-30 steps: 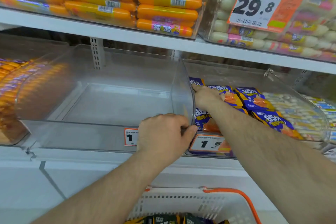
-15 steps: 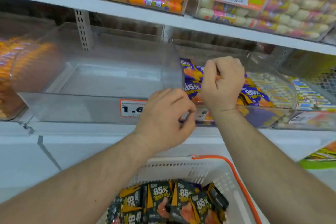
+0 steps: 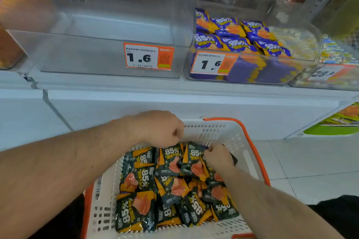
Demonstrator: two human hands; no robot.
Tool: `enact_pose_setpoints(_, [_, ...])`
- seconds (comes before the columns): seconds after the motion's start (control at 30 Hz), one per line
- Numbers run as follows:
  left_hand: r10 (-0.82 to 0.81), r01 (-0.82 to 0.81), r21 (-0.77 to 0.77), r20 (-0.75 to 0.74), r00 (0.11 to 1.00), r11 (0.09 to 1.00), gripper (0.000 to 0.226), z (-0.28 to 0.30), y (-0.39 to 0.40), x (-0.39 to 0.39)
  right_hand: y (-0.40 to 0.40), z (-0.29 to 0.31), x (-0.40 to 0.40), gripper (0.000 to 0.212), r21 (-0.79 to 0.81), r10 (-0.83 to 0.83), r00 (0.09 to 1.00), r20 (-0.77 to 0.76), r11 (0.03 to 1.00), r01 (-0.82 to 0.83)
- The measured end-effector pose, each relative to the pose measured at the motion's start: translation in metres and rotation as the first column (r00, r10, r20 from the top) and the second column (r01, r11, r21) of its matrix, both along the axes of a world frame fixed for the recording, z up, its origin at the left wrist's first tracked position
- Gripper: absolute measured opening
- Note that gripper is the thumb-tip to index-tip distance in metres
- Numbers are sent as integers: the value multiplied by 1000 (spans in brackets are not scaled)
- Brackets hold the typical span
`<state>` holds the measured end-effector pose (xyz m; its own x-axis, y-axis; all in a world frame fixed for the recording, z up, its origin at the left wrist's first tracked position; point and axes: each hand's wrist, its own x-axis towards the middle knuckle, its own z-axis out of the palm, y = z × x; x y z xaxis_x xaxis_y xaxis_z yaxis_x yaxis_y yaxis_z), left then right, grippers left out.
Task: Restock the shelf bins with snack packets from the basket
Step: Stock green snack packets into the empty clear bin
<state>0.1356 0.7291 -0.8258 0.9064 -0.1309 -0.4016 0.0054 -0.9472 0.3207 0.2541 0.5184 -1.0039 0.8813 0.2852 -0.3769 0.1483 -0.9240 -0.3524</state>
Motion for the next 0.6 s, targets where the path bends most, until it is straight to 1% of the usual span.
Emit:
enact_pose_setpoints(0.03, [0, 0, 11, -11, 1000, 1000, 23, -2, 0, -1, -8, -14, -4, 21, -59, 8, 997, -83, 998, -13])
enact_pose_setpoints(0.07, [-4, 4, 20, -20, 1000, 1000, 24, -4, 0, -2, -15, -24, -8, 28, -115, -17, 986, -166, 993, -2])
enact_pose_setpoints(0.2, [-13, 15, 27, -63, 998, 1000, 24, -9, -1, -2, -34, -53, -17, 68, -173, -65, 941, -331, 985, 7])
enact_pose_setpoints(0.27, [-10, 12, 29, -63, 998, 1000, 24, -10, -1, 0, -40, -63, -20, 87, -201, -31, 944, -329, 979, -38])
enact_pose_setpoints(0.3, [-9, 11, 31, -64, 998, 999, 24, -11, -2, 0, -42, -64, -22, 90, -215, -8, 956, -292, 975, -58])
enact_pose_setpoints(0.33, [-8, 10, 32, -66, 998, 999, 24, -11, -2, 1, -44, -63, -25, 85, -220, 15, 968, -251, 973, -72])
enact_pose_setpoints(0.37, [-9, 11, 32, -71, 997, 999, 24, -12, -2, 2, -45, -62, -26, 72, -217, 45, 977, -210, 972, -91])
enact_pose_setpoints(0.43, [-9, 12, 32, -84, 996, 999, 25, -12, -2, 4, -42, -46, -31, 36, -250, 123, 981, -153, 955, -158])
enact_pose_setpoints(0.47, [-8, 11, 29, -89, 996, 1000, 25, -11, -2, 5, -39, -37, -31, 20, -293, 167, 976, -140, 935, -202])
enact_pose_setpoints(0.5, [-6, 9, 22, -93, 996, 1000, 25, -11, -2, 5, -37, -27, -31, 10, -330, 215, 969, -122, 912, -244])
enact_pose_setpoints(0.53, [-1, 1, 5, -96, 995, 1000, 26, -10, -3, 6, -35, -19, -28, 9, -353, 258, 961, -100, 894, -277])
enact_pose_setpoints(0.6, [29, -34, -45, -109, 994, 998, 26, -12, -3, 7, -28, 4, -18, 17, -355, 306, 948, -83, 880, -315])
